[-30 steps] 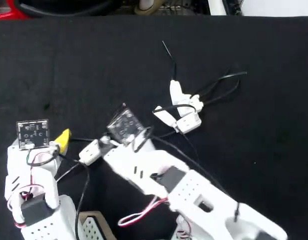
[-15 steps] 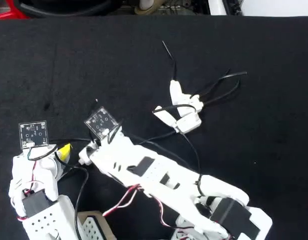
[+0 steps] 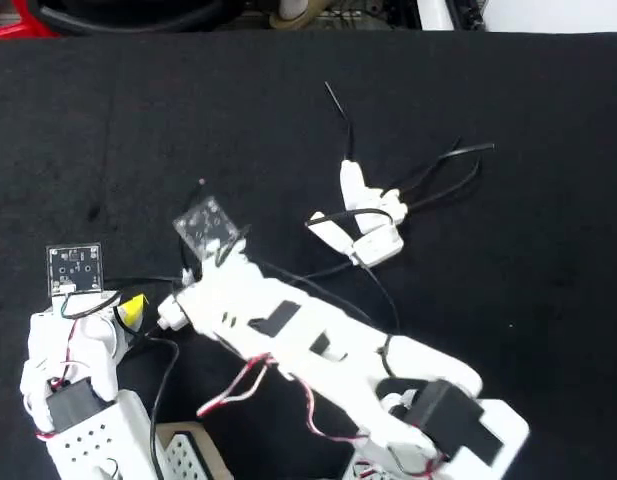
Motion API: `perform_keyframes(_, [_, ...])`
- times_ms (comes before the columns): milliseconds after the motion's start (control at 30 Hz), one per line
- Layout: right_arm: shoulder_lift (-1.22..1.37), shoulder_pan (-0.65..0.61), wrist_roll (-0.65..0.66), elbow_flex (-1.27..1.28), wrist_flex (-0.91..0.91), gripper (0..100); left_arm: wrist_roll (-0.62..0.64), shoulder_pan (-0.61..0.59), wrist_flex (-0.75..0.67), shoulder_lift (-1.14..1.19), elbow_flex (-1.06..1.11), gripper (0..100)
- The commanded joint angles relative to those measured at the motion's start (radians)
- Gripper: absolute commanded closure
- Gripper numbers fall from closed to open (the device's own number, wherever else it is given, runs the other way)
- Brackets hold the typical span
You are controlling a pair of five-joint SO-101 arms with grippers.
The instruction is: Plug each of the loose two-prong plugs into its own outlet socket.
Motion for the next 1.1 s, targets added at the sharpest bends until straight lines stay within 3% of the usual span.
perform_keyframes(0, [0.039,0.048,-0.021,-0.093,-0.017,98.7,-0.008,0.001,-0.023,-0.005,-0.007,62])
perform_keyframes(433, [0.051,0.041,-0.023,-0.087,-0.014,98.7,-0.008,0.001,-0.023,-0.005,-0.007,62])
perform_keyframes(867, [0.053,0.028,-0.02,-0.088,0.124,98.7,-0.009,0.001,-0.021,-0.005,-0.008,62])
perform_keyframes(1067, [0.076,-0.058,-0.006,-0.054,0.127,98.4,-0.009,0.001,-0.02,-0.005,-0.01,62])
